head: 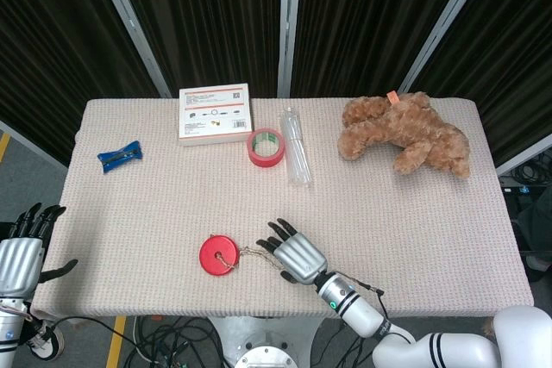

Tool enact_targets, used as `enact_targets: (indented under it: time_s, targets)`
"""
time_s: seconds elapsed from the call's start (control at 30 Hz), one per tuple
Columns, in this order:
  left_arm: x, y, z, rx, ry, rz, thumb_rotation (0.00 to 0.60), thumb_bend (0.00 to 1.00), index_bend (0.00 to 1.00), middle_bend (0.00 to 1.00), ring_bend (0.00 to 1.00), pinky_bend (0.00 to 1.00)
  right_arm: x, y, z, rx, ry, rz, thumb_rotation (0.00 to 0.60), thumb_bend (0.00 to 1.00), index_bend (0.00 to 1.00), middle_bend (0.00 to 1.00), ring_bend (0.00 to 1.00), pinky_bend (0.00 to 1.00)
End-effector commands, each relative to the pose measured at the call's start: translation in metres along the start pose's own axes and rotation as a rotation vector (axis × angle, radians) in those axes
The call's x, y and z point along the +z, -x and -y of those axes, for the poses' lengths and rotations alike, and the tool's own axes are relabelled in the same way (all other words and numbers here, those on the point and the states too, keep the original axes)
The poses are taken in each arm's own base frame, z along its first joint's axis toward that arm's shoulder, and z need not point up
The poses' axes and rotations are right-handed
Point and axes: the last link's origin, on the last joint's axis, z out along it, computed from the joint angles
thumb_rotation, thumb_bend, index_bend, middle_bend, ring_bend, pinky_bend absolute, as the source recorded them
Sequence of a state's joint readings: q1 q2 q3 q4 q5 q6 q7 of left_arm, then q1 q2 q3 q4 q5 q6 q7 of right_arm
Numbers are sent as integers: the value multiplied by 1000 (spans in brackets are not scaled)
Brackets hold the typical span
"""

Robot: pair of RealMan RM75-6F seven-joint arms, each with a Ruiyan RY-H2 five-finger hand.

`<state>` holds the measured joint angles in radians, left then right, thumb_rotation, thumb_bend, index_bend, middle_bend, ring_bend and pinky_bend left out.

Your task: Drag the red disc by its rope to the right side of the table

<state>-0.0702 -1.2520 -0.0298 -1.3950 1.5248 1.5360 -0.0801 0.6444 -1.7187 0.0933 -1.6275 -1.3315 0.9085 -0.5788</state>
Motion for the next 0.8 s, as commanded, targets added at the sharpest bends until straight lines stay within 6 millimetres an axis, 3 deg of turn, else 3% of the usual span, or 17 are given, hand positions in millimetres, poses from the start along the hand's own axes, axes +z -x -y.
enact_targets:
  time_s: [0.03,0.53,0.8]
  targets:
    - [0,0,1,-1,-1,-1,600,13,139,134,24,119,2,1,2,-4,-8,-1,600,172,223,321,0,0]
    - [-1,1,4,-2,-9,-2,600,14,139,134,24,119,6,5,6,-32,-14,10,600,205,368,399,59,0]
    - [-2,1,5,-3,-11,-2,600,14,139,134,24,120,8,5,4,-41,0,4,600,244,441,497,133,0]
